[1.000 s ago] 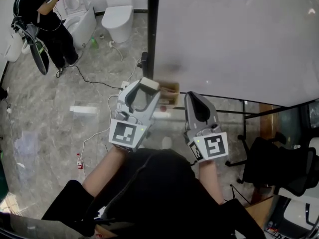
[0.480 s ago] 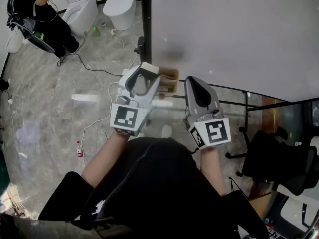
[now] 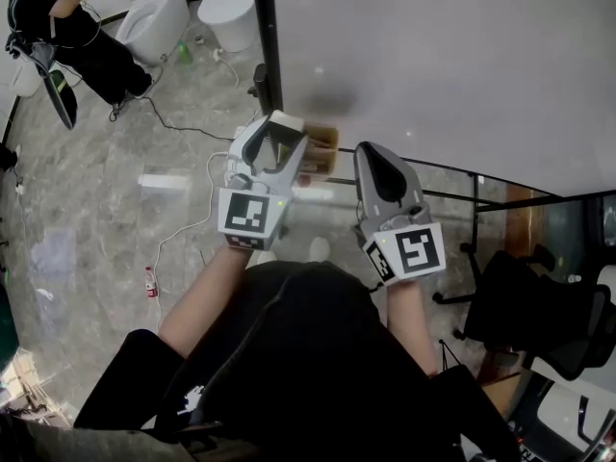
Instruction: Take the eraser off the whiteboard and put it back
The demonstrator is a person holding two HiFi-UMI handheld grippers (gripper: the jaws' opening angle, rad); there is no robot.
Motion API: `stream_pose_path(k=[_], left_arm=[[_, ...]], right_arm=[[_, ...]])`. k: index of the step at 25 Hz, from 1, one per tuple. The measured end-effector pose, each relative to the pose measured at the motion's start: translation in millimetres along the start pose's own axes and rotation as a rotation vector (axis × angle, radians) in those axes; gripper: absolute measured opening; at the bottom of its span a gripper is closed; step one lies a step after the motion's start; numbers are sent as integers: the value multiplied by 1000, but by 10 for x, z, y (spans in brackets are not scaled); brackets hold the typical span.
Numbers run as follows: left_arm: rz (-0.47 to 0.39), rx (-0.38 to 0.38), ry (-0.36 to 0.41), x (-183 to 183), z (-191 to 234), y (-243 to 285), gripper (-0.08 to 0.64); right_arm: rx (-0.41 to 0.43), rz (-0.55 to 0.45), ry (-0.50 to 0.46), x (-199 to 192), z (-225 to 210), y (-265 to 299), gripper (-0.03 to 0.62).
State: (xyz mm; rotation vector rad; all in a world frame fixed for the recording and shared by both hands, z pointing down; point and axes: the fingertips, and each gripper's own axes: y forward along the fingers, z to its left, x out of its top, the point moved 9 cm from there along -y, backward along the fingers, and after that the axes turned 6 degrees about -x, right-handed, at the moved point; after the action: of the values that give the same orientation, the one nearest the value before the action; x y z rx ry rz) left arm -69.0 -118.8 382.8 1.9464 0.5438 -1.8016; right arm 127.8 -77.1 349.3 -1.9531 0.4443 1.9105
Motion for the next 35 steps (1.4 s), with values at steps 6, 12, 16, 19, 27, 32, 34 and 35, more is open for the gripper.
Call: stream_pose_path(k=[6, 12, 16, 19, 27, 32, 34, 35], left_arm=[[41, 34, 39, -143, 5, 92, 256], [53, 60, 39, -201, -32, 191, 256], [53, 94, 19, -202, -72, 247, 256], [74, 107, 33, -233, -99, 275, 256], [112, 181, 37, -385, -110, 353, 256], [110, 220, 23, -450, -119, 423, 256], [112, 240, 14, -448, -135, 441, 258], [113, 248, 12, -449, -140, 449, 259]], right_arm=[[20, 13, 4, -38, -73, 12, 9], [40, 21, 4, -65, -154, 46, 9], [54, 29, 4, -77, -212, 70, 9], [70, 34, 3, -74, -249, 72, 9], [118, 51, 6, -141, -293, 140, 9], [145, 52, 9, -163, -340, 198, 9], [154, 55, 10, -164, -359, 212, 11], [159, 56, 10, -164, -367, 219, 9]])
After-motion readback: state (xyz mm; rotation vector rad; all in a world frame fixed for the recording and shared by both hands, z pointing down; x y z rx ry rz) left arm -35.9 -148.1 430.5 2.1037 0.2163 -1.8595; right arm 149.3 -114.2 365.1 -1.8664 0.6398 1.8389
